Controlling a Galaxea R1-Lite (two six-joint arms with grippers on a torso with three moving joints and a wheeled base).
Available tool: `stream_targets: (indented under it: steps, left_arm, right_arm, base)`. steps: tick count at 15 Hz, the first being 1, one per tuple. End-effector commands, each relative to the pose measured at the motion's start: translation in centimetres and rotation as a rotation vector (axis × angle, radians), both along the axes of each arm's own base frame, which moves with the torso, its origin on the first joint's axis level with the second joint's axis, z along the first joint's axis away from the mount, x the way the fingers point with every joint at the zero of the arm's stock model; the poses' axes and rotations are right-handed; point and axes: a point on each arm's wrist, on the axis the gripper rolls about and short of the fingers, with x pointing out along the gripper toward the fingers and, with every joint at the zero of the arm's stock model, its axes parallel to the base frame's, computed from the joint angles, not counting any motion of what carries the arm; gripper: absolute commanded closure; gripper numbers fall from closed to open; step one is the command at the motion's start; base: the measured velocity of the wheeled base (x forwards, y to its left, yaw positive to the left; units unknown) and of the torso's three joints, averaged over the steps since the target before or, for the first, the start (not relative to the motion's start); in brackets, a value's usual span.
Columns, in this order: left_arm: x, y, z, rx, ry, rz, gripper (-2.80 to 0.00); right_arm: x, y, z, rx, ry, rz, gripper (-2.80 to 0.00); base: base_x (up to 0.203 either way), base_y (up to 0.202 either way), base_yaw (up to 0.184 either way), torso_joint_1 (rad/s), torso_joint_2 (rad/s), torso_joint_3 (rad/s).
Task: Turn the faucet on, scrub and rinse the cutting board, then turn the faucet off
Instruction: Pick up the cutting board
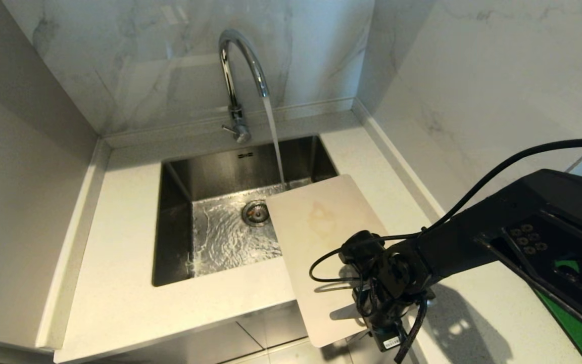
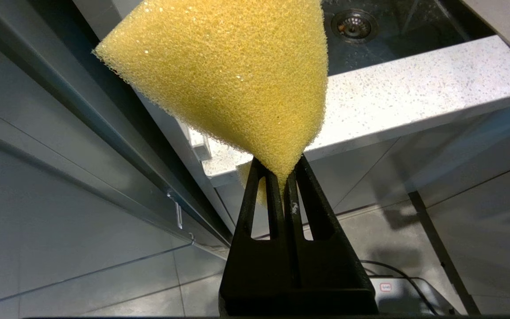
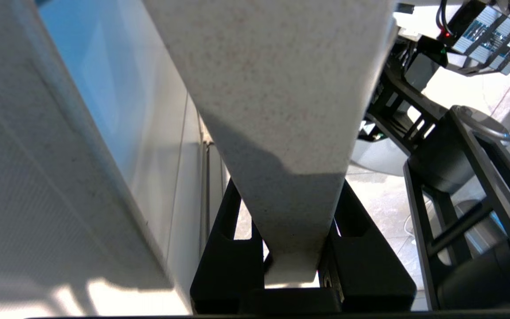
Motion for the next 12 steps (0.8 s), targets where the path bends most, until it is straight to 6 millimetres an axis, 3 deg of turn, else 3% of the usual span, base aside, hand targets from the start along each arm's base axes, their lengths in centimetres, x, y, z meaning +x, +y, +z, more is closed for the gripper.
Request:
stream_targets:
  steps: [1, 6, 12]
  left_arm:
    - [0.0, 0.0, 0.0, 0.000, 0.001, 0.000, 0.00]
    - [0.0, 0.0, 0.0, 0.000, 0.001, 0.000, 0.00]
    - [0.0, 0.0, 0.0, 0.000, 0.001, 0.001, 0.00]
  right_arm:
    - [-0.9, -0.4, 4.1, 0.037, -0.067, -0.009, 0.00]
    - [-4.2, -2.2, 12.1, 0.034, -0.156, -0.014, 0.00]
    - [-8.0, -3.7, 16.1, -0.023, -0.223, 0.127, 0.00]
  base:
    - [0.000, 0.000, 0.000, 0.000, 0.00, 0.000]
    - [0.000, 0.000, 0.000, 0.000, 0.00, 0.000]
    - [0.000, 0.000, 0.000, 0.000, 0.00, 0.000]
